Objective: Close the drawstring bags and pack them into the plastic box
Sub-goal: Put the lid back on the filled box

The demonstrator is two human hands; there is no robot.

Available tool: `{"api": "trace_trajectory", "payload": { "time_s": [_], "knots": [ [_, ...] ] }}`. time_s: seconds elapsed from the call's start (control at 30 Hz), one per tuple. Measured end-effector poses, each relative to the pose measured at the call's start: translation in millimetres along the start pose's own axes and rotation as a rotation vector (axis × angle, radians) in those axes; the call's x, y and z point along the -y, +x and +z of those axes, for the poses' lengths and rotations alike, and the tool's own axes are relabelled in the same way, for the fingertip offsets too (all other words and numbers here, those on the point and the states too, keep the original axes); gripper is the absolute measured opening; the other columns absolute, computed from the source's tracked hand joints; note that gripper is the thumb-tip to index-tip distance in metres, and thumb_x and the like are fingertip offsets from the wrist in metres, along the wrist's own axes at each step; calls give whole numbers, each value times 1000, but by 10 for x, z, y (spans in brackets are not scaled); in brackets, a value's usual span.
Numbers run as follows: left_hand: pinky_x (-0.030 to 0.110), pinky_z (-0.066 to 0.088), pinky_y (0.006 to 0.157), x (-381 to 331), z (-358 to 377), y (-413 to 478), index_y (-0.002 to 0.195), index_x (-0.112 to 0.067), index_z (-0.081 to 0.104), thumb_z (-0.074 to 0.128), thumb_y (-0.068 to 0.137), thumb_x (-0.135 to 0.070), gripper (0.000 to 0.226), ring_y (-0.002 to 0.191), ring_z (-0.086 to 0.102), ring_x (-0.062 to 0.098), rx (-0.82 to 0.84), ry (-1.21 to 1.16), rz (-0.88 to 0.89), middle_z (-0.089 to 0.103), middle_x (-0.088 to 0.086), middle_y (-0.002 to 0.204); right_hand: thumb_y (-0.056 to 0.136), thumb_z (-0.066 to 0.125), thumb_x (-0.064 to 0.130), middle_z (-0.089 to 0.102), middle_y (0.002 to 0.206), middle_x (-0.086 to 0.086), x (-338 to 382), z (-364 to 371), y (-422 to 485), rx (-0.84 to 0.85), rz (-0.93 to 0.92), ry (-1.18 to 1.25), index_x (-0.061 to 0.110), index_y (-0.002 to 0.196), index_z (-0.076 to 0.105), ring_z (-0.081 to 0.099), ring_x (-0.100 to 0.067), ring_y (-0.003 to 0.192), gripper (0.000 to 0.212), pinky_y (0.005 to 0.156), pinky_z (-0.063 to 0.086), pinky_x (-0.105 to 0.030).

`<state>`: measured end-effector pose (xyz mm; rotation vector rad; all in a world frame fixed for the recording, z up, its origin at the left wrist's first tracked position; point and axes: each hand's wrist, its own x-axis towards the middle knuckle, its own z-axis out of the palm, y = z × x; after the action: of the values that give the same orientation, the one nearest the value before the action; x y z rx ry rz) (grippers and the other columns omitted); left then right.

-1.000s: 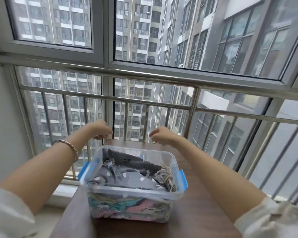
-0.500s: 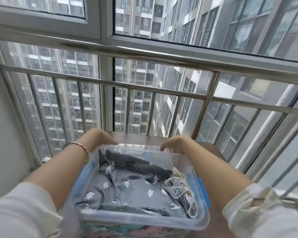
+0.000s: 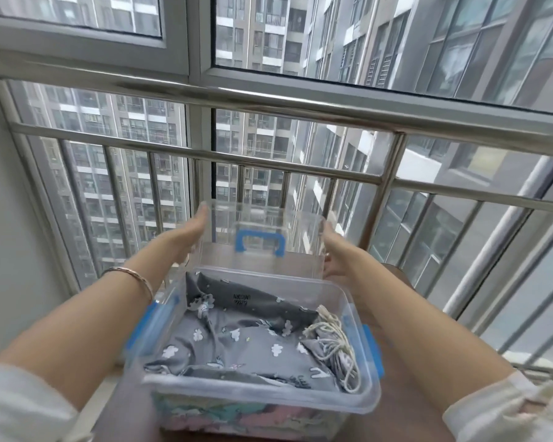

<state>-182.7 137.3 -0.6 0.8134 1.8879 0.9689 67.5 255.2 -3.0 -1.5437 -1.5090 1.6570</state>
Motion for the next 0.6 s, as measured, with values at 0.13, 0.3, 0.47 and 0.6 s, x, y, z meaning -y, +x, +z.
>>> {"api": "trace_trajectory", "payload": {
  "time_s": [0.13, 0.3, 0.47, 0.6],
  "knots": [
    [56, -3, 116, -132, -5, -386, 152, -29, 11, -8, 80, -79, 89, 146, 5, 35, -173, -191, 211, 4, 8, 160, 87, 2, 76, 41, 143, -14, 55, -85, -492, -75, -161, 212, 15, 141, 41, 39, -27, 133, 90, 112, 25, -44],
    [57, -6, 115, 13, -72, -1021, 144, -10, 37, -3, 80, -80, 103, 143, 18, 38, -253, -341, 416, 27, 24, 152, 90, 12, 74, 39, 146, -4, -329, -194, -1154, -71, -317, 304, 11, 140, 41, 32, -23, 135, 85, 115, 16, -51],
    [58, 15, 111, 464, 52, -1629, 132, -12, 43, 29, 71, -88, 99, 129, 41, 33, -224, -319, 543, 49, 17, 136, 91, 40, 65, 45, 136, 3, -888, -171, -1632, -118, -477, 238, 17, 137, 41, 44, -19, 125, 66, 111, 31, -45],
    [50, 25, 108, 849, 189, -1819, 133, -7, 37, 36, 93, -59, 66, 126, 40, 26, -308, -270, 532, 44, 10, 135, 101, 42, 36, 41, 141, 1, -1236, -113, -1830, -108, -531, 152, 22, 139, 34, 39, -18, 130, 42, 112, 30, -40]
  ]
}}
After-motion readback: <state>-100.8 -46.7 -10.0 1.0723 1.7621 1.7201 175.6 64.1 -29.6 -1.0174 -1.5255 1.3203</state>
